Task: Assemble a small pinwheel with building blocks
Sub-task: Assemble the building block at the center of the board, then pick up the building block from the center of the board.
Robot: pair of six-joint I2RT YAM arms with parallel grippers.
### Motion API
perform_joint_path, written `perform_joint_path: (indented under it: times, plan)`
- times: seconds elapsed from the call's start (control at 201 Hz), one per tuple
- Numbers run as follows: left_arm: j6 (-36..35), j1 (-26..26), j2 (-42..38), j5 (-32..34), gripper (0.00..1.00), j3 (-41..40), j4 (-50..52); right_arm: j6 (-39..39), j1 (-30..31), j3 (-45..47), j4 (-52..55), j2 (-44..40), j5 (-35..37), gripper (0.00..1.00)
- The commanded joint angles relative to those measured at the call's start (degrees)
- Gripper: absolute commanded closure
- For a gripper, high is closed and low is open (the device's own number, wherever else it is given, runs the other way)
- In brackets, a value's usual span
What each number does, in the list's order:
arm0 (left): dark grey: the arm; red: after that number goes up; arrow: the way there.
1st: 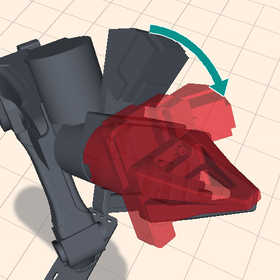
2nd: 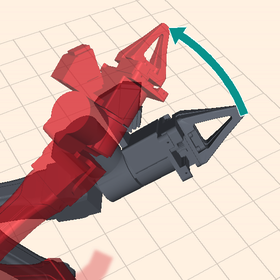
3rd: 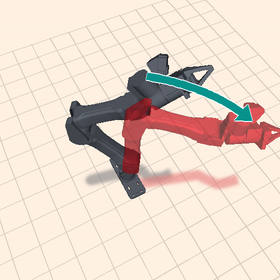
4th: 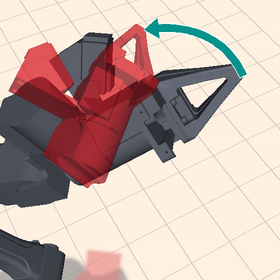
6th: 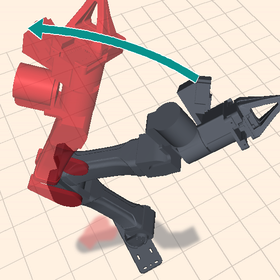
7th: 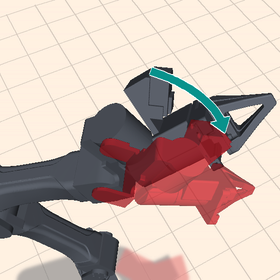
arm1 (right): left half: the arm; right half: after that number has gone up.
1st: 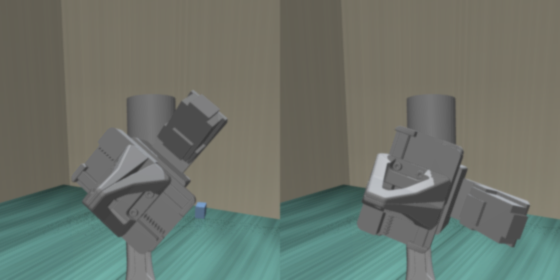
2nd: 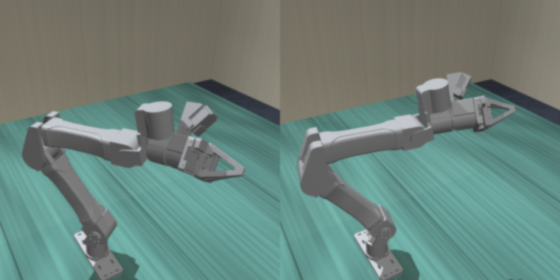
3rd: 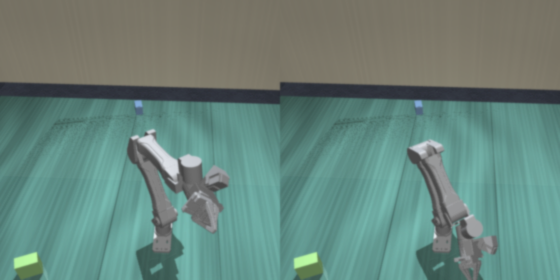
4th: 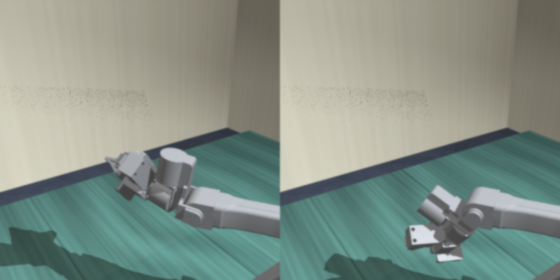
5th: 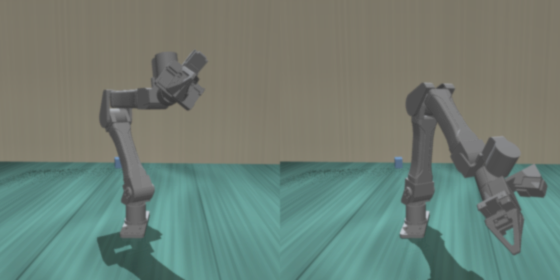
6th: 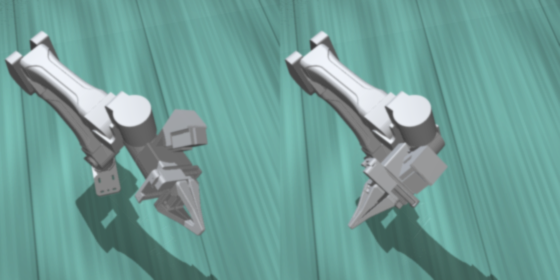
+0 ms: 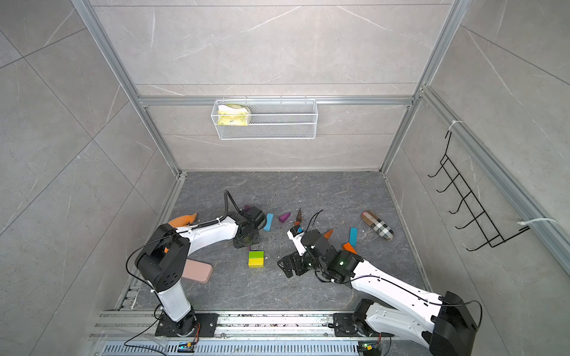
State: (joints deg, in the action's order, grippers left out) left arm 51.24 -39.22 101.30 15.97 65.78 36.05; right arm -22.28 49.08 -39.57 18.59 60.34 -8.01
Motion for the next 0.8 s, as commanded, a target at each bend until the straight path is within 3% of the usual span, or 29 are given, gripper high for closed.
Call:
perform_joint_path:
  times: [0.0, 0.139, 0.378, 0.796]
  plan:
    - [-1.6, 0.1, -5.0, 0.9, 0.46, 0.2, 2.0, -0.5, -0.3, 0.1, -0.3, 1.1, -0.4, 0.00]
    - [-6.2, 0.6, -6.3, 2.5, 0.46, 1.0, 0.8, -0.2, -0.2, -1.1, -0.3, 2.6, -0.4, 0.01]
    - [-15.9, 5.3, 0.3, 4.2, 0.47, 10.0, 4.3, 0.0, -0.2, -3.0, 0.3, 3.7, -0.4, 0.00]
    - [-21.3, 9.7, 7.2, -1.3, 0.46, 13.6, 0.2, -0.5, -0.2, -3.9, 1.5, 4.5, 0.0, 0.00]
